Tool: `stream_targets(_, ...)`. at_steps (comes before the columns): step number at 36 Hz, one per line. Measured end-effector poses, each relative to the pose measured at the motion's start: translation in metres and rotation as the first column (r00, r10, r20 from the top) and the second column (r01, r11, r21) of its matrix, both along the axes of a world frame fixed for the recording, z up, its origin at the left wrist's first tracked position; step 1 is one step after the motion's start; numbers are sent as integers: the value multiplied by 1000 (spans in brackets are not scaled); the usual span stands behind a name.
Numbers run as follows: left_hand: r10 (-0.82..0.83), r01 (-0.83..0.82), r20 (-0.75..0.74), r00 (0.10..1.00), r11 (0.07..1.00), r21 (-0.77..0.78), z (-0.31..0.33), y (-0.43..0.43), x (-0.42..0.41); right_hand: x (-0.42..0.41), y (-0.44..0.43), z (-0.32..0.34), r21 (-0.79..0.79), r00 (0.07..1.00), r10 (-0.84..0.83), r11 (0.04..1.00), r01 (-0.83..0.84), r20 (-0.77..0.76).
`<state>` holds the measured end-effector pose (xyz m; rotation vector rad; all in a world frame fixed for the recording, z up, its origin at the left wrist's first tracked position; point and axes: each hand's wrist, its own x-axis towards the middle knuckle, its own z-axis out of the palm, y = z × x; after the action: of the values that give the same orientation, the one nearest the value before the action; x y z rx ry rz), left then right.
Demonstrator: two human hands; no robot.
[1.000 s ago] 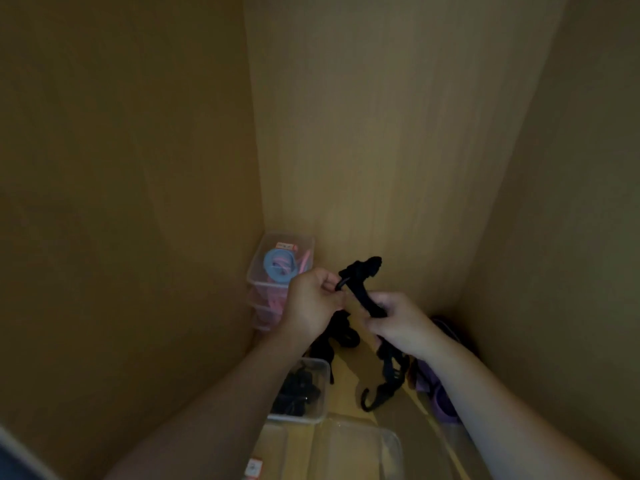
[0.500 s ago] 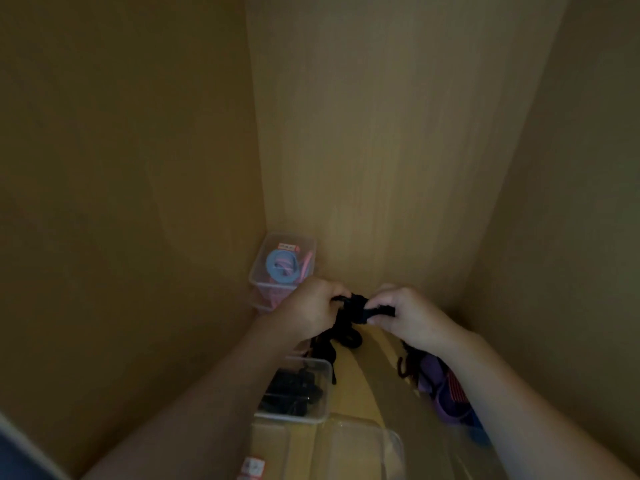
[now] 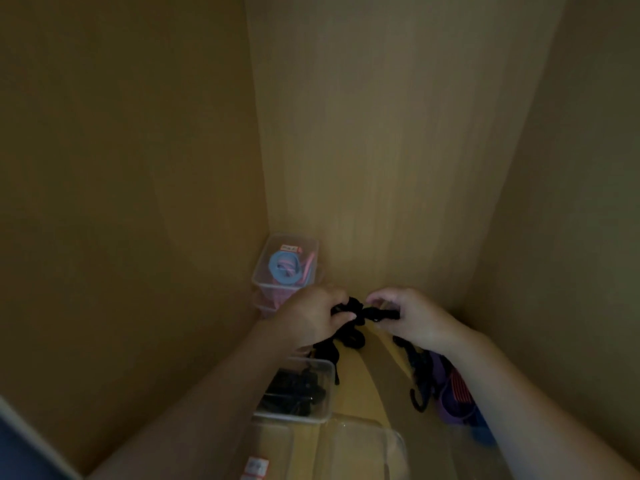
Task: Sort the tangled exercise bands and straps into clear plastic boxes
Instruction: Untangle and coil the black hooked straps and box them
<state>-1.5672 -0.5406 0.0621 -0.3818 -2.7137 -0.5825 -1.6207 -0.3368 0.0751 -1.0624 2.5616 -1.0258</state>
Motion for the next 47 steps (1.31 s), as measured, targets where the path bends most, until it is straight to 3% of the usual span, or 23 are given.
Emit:
stream_targets(3, -14, 13, 57, 998, 1000, 14, -1, -3, 2, -1, 4, 1, 15, 998, -17, 1000, 18, -56)
stream_targets(9, -114, 70, 234, 965, 980, 189, 5, -2, 6, -6, 5, -1, 24, 993, -21, 999, 24, -116)
stream_targets(14, -142, 1, 323, 936, 916, 401, 6, -4, 8, -1, 6, 0, -34, 999, -31, 999, 29, -42)
stream_targets(22, -207, -56, 351, 913, 790, 611, 14, -1, 9, 1, 9, -10, -147, 997, -74, 986, 78, 34)
stream_targets(26, -239, -112, 388, 890, 711, 694, 19, 2, 9, 3, 12, -16, -114, 991, -91, 988, 102, 93)
stream_targets(32, -250, -170, 405, 880, 630, 758, 26, 8, 8, 2, 13, -21, -109, 984, -97, 987, 114, 147)
stream_targets(37, -227, -195, 359, 905, 528, 827, 31, 12, 3, 4, 5, -24, -180, 957, -69, 976, 123, 280)
stream_targets(47, -239, -131, 315, 918, 569, 812, 44, 17, 1, 12, -18, -41, -250, 957, -37, 962, 113, 287)
